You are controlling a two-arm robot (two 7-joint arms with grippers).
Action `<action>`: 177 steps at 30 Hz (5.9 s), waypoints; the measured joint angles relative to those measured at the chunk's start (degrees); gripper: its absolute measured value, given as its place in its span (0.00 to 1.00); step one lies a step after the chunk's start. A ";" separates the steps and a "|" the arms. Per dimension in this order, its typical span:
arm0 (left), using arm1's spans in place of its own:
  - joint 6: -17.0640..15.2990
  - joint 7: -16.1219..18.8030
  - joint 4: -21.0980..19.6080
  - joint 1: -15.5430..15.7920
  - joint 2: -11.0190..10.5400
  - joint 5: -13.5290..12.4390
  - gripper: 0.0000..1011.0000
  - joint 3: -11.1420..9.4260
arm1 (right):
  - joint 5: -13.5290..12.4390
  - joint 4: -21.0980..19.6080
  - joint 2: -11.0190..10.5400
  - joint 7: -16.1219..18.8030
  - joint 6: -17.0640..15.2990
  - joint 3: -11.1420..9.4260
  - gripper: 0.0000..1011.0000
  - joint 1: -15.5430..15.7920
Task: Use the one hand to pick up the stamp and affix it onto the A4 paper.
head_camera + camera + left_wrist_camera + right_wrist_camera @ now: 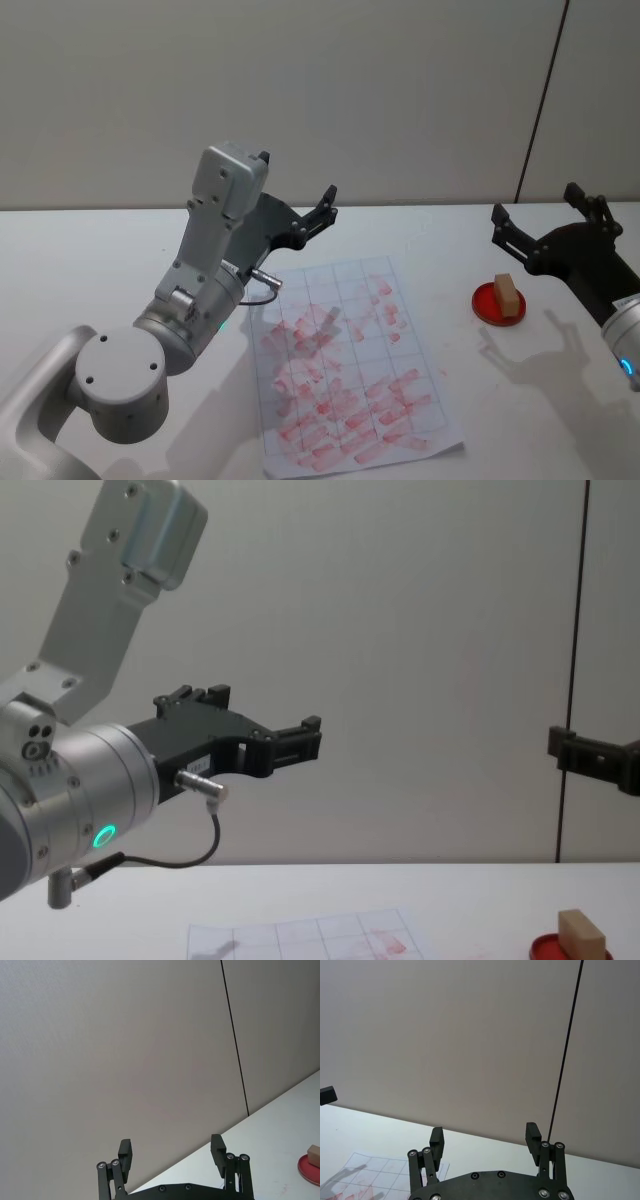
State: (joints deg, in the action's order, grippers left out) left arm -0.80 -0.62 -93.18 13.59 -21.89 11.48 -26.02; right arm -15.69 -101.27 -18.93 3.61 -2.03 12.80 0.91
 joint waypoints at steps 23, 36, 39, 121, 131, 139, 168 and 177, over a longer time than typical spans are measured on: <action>0.00 0.00 0.00 0.00 0.00 0.00 0.99 0.00 | -0.75 0.05 -0.28 0.19 0.00 0.17 0.99 -0.10; 0.00 -0.01 0.00 0.00 0.00 0.00 0.99 0.00 | 1.78 0.19 3.31 -5.91 -5.80 2.09 0.99 -0.67; 0.00 0.00 0.00 0.00 0.00 0.00 0.99 0.00 | 2.40 0.49 4.26 -7.45 -7.38 2.57 0.99 -0.85; 0.00 0.00 0.00 0.00 0.00 0.00 0.99 0.00 | 8.34 15.62 12.50 -13.60 -23.81 1.51 0.22 -7.33; 0.00 -0.01 0.00 0.00 0.00 0.00 0.99 0.00 | 6.77 16.18 12.76 -13.87 -24.93 0.81 0.22 -7.51; 0.00 0.00 0.00 0.00 0.00 0.00 0.99 0.00 | 5.91 16.19 12.92 -13.84 -25.22 0.35 0.22 -7.35; 0.00 0.00 0.00 0.00 0.00 0.00 0.99 0.00 | 9.24 2.63 14.49 -9.73 -23.19 1.86 0.22 -6.93; 0.00 0.00 0.00 0.00 0.00 0.00 0.99 0.00 | 9.28 1.75 16.47 -8.27 -26.59 3.14 0.22 -7.68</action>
State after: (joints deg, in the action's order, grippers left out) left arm -0.80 -0.63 -93.18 13.59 -21.89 11.48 -26.02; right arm -6.42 -99.51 -2.47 -4.66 -28.62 15.94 -6.77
